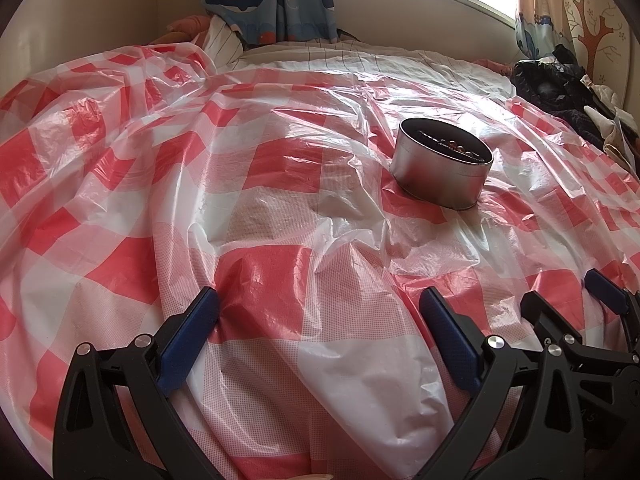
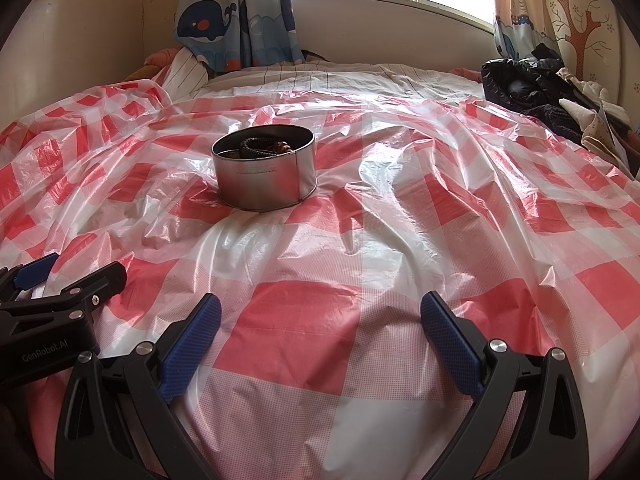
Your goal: Organize jewelry
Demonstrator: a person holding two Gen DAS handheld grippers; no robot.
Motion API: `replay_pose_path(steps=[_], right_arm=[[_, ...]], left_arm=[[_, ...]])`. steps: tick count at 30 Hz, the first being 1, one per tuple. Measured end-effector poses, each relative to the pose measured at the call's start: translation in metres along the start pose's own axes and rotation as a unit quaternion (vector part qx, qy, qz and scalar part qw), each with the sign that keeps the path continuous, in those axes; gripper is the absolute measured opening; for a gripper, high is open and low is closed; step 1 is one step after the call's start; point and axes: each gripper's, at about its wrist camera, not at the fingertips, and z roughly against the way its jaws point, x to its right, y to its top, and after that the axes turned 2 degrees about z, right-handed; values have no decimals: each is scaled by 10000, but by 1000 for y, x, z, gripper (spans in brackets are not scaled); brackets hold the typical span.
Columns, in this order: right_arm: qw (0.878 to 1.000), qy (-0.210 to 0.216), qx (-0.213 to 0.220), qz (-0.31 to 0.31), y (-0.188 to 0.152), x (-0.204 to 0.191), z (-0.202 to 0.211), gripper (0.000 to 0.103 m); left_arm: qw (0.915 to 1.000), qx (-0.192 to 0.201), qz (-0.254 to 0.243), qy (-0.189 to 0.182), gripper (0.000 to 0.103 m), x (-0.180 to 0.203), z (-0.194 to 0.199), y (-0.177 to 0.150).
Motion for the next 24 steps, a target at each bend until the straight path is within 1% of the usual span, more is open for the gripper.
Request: replay_pose_path(steps=[24], right_arm=[[10000, -3, -16, 5, 1, 0, -1, 96]], left_arm=[[10000, -24, -12, 19, 96, -2, 0, 0]])
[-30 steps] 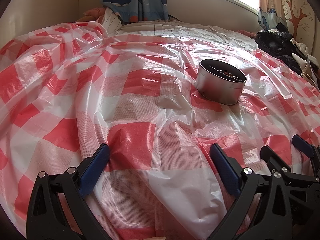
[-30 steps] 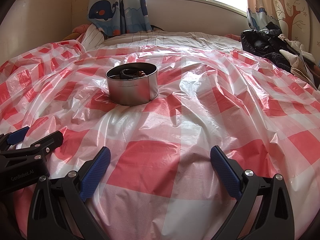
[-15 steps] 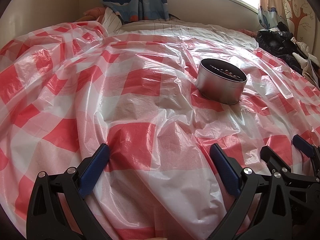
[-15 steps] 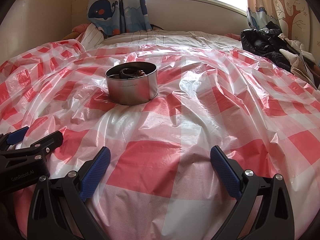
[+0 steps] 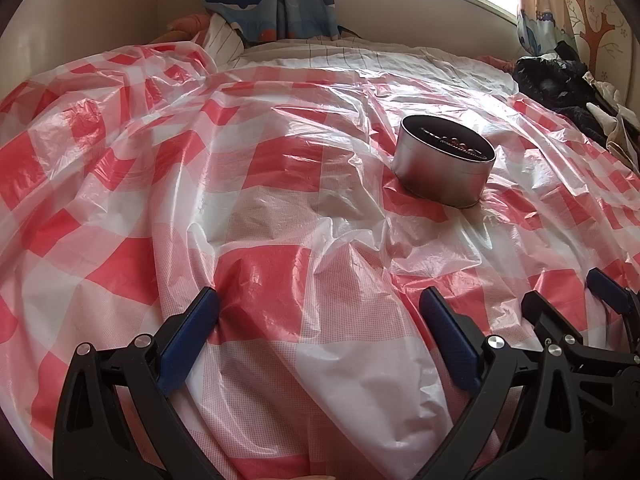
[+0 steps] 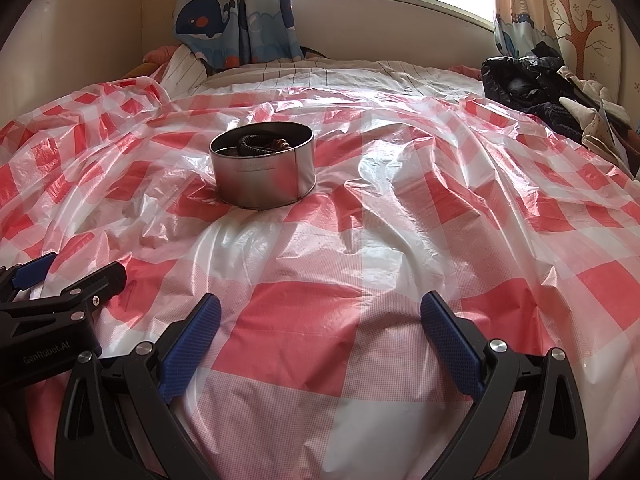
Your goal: Organize jewelry
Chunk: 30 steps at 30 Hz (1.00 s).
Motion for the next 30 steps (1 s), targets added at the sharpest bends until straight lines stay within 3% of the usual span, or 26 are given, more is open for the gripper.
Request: replay_pose_path(steps=[30], right_arm=[[10000, 7, -23, -5, -1, 1, -1, 96]], left_arm=[[9999, -46, -37, 91, 96, -7, 4, -5]])
